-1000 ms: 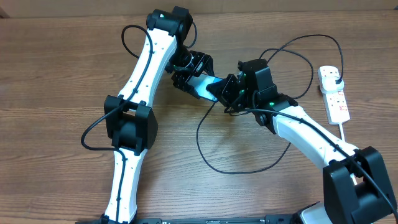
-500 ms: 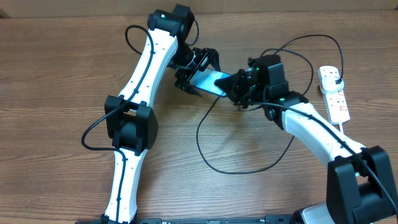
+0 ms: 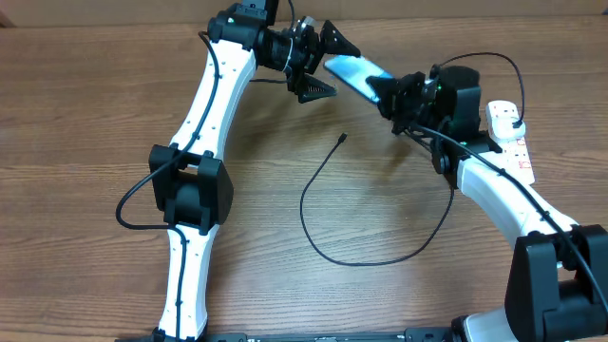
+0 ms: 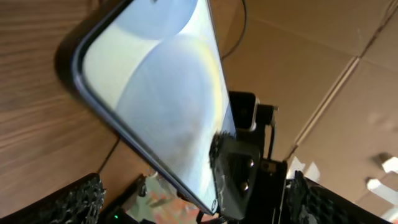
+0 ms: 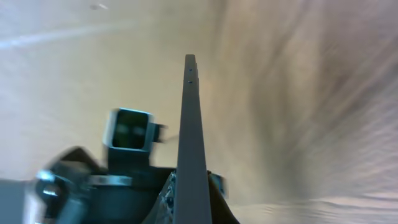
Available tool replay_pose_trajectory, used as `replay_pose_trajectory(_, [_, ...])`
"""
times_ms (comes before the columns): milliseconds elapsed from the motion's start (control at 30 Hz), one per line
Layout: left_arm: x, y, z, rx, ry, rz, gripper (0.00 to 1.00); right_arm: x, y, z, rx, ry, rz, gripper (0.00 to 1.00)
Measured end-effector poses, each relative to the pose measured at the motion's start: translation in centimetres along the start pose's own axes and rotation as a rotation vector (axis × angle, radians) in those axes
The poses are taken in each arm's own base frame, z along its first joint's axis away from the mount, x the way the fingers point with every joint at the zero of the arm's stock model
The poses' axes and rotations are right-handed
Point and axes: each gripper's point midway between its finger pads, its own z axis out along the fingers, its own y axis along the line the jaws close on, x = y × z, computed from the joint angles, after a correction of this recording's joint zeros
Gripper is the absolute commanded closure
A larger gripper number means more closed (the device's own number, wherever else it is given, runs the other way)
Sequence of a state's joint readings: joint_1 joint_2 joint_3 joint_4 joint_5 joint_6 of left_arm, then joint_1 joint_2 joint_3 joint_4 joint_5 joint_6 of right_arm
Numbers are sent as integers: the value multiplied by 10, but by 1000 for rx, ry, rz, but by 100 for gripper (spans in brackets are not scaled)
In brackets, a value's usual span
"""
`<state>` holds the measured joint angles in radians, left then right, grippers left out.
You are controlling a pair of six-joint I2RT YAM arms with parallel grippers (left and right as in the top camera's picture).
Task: Plug charger to phone and switch on socket
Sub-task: 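Hold the phone with both grippers and raise it upward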
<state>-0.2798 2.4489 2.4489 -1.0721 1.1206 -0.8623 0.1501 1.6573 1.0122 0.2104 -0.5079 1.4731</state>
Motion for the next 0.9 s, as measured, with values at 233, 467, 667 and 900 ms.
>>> replay_pose_trajectory(233, [2,-5,0,23,17,-66,22,-7,4,0,-16,-46,158,96])
replay_pose_trajectory(467, [-7,-3,0,6,-29,-174,34,8,-1,9,1,-61,270,96])
replay_pose_trajectory(667, [-13,1,0,-14,-63,-224,38,33,-2,20,10,-51,296,96])
replay_pose_trajectory(900, [-19,6,0,-39,-103,-246,49,29,4,19,-17,-68,324,96])
